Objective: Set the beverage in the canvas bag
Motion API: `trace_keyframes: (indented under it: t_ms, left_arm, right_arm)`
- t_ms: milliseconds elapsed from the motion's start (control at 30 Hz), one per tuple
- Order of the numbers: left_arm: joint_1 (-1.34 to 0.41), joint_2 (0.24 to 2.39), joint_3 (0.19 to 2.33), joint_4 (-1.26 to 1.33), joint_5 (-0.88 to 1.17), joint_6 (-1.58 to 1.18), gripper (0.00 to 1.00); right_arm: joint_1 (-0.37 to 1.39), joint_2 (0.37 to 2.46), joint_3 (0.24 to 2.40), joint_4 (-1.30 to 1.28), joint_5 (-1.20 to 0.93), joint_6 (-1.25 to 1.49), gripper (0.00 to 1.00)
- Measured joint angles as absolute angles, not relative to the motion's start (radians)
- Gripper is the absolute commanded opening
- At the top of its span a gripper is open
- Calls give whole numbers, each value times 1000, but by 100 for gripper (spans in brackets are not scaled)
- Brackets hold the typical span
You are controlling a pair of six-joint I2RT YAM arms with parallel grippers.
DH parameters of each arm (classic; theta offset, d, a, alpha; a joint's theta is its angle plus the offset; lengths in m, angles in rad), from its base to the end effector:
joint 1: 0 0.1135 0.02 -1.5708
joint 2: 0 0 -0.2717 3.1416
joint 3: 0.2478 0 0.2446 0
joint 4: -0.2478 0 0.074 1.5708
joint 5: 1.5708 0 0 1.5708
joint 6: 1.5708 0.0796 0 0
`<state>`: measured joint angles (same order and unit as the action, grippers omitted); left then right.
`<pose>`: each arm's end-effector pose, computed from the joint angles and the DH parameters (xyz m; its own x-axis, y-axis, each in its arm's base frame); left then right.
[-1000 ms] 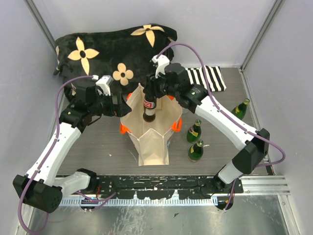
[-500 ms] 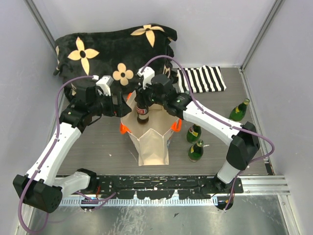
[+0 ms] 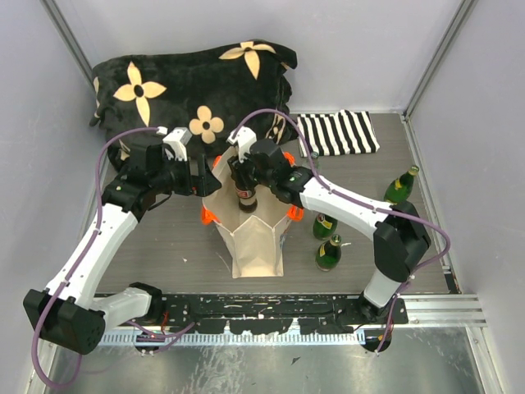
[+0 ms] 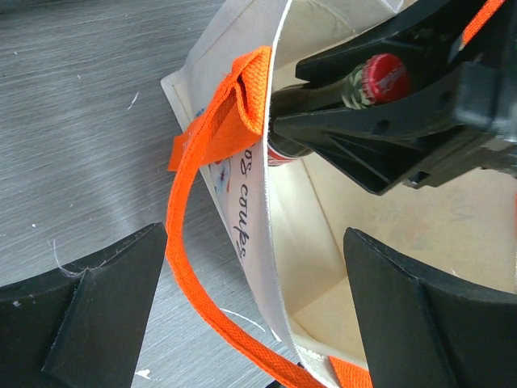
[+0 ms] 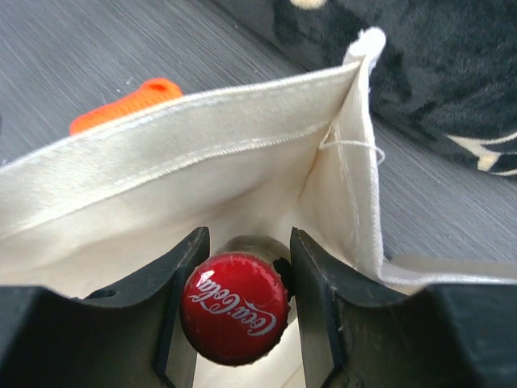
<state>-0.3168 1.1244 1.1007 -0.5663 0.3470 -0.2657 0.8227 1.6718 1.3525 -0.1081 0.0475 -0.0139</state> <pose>0.2433 -0.1082 0.3301 -0.6576 -0.0443 -0.7521 0.4030 0.8228 -0.4008 0.2960 0.3134 0.3027 -0.2722 -0.3137 -0.9097 -0.7066 0.7069 -0.0323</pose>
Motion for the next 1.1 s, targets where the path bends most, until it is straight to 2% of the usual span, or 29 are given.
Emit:
trace_keyframes:
  t_ms: [367, 400, 533, 633, 800, 1100]
  left_arm:
    - [-317, 1127, 1101, -566, 351, -266, 98]
    - [-317, 1127, 1101, -566, 351, -266, 98]
    - [-317, 1127, 1101, -566, 351, -266, 98]
    - [-317, 1127, 1101, -566, 354, -266, 98]
    - [-317, 1127, 1101, -566, 360, -266, 98]
    - [-317, 1127, 1101, -566, 370, -270, 98]
  right_arm:
    - [807, 1687, 1264, 65, 70, 2, 1]
    - [807, 1687, 1262, 69, 71, 3, 6]
    - [807, 1687, 1248, 97, 77, 5, 49]
    - [807, 1678, 1232, 109, 81, 5, 63]
    - [808, 1643, 1205, 125, 97, 6, 72]
    - [808, 1582, 1201, 144, 123, 6, 75]
